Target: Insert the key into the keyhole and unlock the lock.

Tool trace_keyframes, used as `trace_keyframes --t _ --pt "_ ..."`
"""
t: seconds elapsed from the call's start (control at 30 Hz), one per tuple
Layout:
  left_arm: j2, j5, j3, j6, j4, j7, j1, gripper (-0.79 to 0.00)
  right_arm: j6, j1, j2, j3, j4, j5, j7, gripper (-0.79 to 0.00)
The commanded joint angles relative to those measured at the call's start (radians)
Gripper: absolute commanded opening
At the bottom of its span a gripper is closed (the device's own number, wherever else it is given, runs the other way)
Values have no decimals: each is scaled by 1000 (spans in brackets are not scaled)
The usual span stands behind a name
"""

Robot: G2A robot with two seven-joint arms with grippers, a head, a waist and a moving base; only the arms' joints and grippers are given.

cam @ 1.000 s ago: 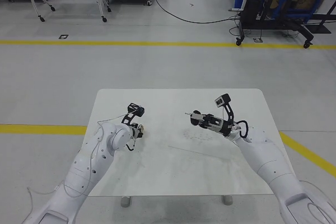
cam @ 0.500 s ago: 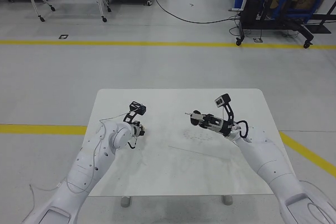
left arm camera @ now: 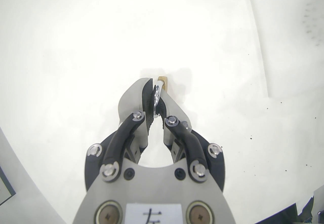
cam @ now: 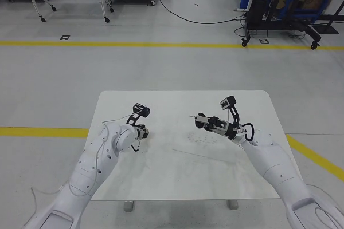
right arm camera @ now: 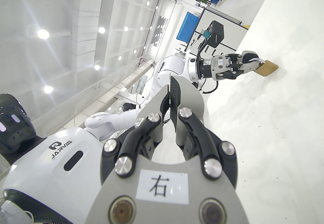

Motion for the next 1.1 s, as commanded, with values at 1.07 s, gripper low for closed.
trace_keyframes --t 1.07 --pt "37 -1052 -438 -267 -191 207 288 -785 39 -11 -19 -20 -41 51 -71 -785"
